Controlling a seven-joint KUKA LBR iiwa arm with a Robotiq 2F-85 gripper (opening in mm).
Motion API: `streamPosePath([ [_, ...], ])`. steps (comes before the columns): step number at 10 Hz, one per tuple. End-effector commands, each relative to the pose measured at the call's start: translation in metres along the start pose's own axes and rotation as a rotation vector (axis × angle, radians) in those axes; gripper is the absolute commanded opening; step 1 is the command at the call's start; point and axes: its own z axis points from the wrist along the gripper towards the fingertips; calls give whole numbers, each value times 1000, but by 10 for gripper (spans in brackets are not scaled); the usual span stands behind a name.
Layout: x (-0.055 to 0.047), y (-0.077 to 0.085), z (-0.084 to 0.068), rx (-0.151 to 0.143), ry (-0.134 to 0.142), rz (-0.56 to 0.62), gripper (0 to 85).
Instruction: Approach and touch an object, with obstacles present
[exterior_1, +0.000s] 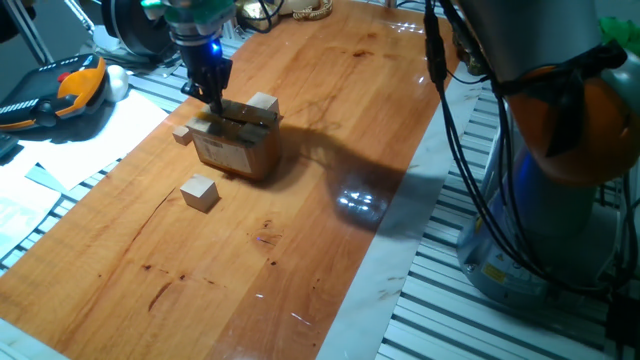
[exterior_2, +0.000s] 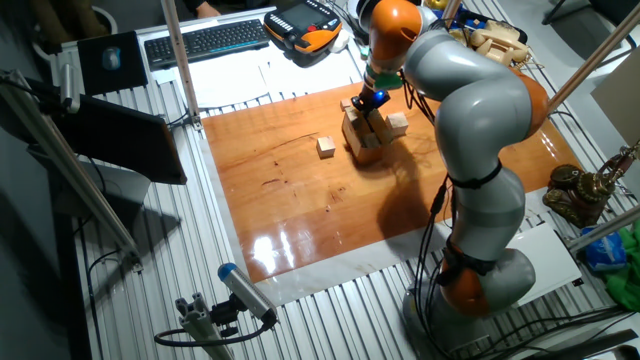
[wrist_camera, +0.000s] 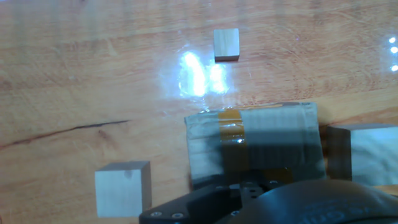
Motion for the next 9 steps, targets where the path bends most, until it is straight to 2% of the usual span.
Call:
streamPosePath([
  [1, 0, 0, 0, 6, 1, -18, 0],
  [2, 0, 0, 0, -10, 2, -25, 0],
  [4, 0, 0, 0, -6, -3, -65, 0],
  [6, 0, 0, 0, 32, 4, -135, 0],
  [7, 0, 0, 0, 31, -8, -145, 0],
  [8, 0, 0, 0, 7, -21, -134, 0],
  [9, 0, 0, 0, -2, -26, -126, 0],
])
